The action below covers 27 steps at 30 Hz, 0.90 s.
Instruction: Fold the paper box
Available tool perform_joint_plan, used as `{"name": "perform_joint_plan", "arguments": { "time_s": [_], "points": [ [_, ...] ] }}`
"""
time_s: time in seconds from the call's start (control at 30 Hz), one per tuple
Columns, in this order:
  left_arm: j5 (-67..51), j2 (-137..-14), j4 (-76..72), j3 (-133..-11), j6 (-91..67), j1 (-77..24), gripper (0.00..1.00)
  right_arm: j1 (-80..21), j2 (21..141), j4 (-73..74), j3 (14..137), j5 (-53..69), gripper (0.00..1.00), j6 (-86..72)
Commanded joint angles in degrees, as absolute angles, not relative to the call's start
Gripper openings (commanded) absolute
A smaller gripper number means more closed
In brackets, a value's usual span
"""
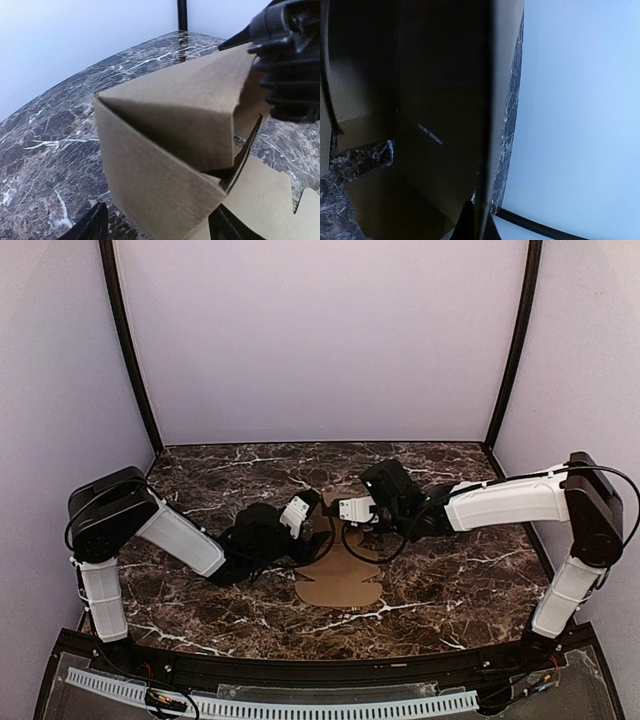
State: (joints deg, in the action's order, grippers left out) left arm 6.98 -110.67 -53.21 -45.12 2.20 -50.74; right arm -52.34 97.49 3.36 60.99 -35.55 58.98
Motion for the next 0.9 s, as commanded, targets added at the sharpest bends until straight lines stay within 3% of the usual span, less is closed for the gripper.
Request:
{"name": "perform_joint_plan", "arguments": {
  "time_s": [0.0,0.47,0.67,0.87],
  "points": [
    [19.2,-110.7,-57.1,-44.2,1.9,-51.6,0.69,-52.6,98.2,7.4,63.0,-32.7,0.00,54.7],
    [20.0,-115.1,-72.0,-40.6,13.8,-53.7,0.68,-52.6,100.8,17.7,69.2,-28.0,0.08,48.1],
    [22.0,-117.7,-70.8,-42.5,13.9,-53.7,0.63,-52.6,101.6,18.0,69.1,-27.7,0.00,48.2],
    [20.8,-118.7,-73.7,-41.3,11.9,-53.6,0.54,-53.6,100.3,14.9,67.9,-28.6,0.00,49.6]
  ]
}}
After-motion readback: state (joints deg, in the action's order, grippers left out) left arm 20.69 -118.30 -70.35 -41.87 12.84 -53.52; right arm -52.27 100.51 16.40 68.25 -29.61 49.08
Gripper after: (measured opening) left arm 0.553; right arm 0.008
